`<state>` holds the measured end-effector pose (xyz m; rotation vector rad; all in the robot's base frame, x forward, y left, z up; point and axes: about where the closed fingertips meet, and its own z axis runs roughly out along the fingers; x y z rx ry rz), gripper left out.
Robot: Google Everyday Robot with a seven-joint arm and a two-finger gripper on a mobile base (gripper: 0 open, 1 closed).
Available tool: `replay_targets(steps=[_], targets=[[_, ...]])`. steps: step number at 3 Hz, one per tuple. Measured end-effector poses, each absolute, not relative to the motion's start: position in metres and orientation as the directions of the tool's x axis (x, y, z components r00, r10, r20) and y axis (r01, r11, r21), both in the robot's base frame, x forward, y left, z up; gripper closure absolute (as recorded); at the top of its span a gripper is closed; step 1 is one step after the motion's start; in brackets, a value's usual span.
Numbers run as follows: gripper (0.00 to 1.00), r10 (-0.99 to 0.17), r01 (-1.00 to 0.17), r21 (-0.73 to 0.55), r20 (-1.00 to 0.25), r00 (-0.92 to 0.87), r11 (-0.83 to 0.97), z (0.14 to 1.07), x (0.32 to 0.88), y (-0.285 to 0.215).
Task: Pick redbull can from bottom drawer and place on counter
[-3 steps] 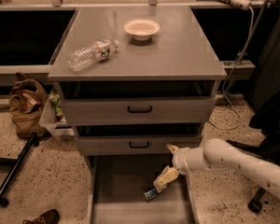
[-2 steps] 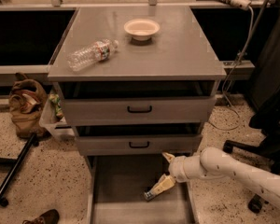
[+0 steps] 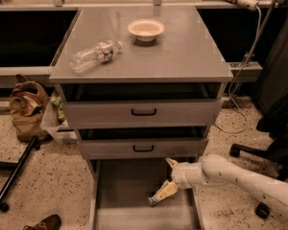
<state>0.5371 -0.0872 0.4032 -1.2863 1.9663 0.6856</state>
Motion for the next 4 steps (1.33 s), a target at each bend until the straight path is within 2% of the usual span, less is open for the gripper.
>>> replay_targets(steps=[1,2,4], targets=[[0.0,-0.617,-0.919,0.0,-0.741,-0.265,0.394,0.368,0.543,-0.087],[0.0,-0.67,-0.901,-0.09,-0.701,-0.245,0.424,0.314,0.574,-0.086],[0.0,-0.667,-0.897,-0.066,-0.693,-0.274,0.437,0.298,0.581,-0.088]])
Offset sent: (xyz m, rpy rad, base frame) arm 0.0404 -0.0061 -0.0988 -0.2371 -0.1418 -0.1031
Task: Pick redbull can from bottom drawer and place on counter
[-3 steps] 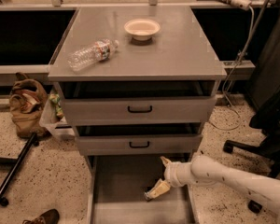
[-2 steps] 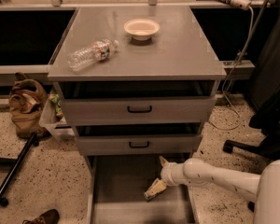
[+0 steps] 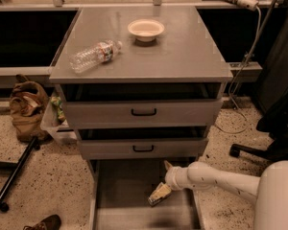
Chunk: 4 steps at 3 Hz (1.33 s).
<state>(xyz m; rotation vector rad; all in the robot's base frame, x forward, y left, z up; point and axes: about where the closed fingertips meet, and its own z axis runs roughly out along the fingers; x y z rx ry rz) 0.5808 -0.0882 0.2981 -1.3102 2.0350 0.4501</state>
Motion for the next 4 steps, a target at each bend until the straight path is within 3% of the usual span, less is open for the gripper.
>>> replay_targets(steps=[1,4], targets=[[0.0,-0.692,-0.907,0.002,-0.646,-0.323,0.422,0.249,0.593,-0.091],[0.0,-0.762,-0.94,0.001,-0.584,-0.278,0.342,0.205,0.603,-0.1]])
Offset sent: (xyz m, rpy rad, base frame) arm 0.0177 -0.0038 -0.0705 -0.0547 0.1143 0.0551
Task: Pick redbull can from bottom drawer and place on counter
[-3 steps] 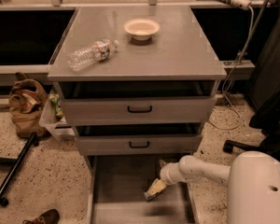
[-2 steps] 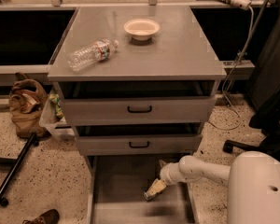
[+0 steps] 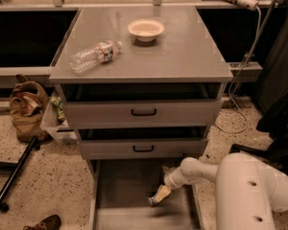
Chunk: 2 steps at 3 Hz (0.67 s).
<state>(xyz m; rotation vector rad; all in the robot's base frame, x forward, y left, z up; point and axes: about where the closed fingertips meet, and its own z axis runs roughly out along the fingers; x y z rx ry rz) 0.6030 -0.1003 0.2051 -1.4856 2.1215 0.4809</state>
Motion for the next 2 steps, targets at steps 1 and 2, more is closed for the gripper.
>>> replay_targets(steps=[1,2], targets=[[0.0,-0.822,-0.96,0.01,-0.514,-0.244,0.279,0.177,0.609,-0.106],[0.0,-0.855,-0.968,0.034,-0.462,-0.236,0.25,0.155,0.61,-0.114]])
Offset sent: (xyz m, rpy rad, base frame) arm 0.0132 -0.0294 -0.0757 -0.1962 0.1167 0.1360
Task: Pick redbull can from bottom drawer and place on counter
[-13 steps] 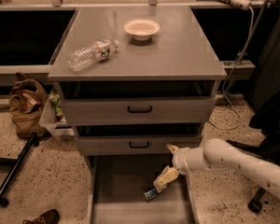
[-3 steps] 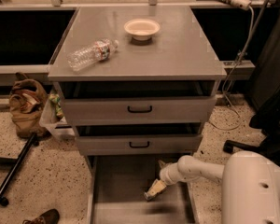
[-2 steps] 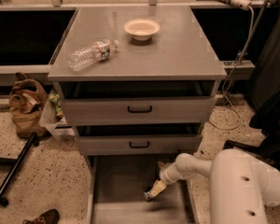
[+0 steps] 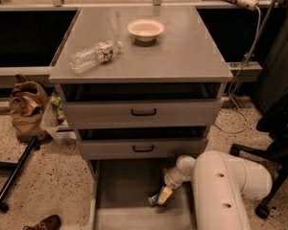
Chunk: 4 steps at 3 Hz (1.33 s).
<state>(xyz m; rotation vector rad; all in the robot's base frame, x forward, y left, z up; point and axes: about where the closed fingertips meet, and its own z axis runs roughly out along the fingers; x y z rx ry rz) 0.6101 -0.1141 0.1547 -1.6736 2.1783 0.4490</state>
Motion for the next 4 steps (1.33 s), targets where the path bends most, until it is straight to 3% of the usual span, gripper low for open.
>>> replay_targets(steps=[3,4], targets=[[0.0,-0.881,-0.977,0.1,-0.422,-0.212,0.187,0.116,0.597,-0.115],[0.18,-0.88,-0.975,0.132,-0.423,-0.219,0.179,0.107,0.594,-0.116]])
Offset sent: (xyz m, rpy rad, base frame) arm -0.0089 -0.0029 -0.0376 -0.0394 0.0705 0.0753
